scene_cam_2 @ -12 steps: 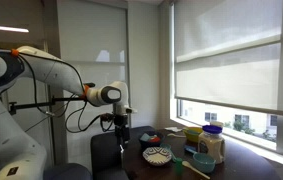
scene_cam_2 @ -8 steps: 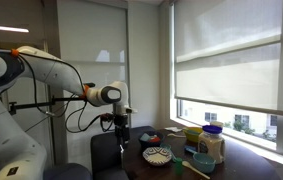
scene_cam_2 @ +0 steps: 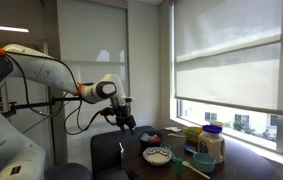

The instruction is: Move the blue bowl to the right

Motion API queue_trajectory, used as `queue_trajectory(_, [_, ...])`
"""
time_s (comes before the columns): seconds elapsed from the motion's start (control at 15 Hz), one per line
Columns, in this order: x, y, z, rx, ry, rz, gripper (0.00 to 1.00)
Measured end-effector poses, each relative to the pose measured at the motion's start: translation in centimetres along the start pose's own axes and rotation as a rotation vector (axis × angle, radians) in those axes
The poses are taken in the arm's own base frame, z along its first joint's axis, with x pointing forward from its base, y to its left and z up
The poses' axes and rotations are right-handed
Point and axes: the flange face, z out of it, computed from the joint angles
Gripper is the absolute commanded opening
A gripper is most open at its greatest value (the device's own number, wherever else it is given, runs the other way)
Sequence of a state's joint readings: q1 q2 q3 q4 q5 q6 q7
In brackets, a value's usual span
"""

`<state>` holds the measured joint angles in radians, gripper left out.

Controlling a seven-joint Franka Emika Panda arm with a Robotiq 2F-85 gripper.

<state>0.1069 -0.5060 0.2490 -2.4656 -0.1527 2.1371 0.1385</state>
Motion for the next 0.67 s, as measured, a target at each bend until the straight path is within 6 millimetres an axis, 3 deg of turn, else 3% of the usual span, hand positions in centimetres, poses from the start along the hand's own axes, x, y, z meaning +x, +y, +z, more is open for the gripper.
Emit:
queue_trajectory(0.2, [-0.19, -0.02, -1.17, 0.003, 0.034, -0.031, 1.00])
queue_trajectory(0.67, [0.43, -0.10, -1.57, -0.009, 0.109, -0.067, 1.00])
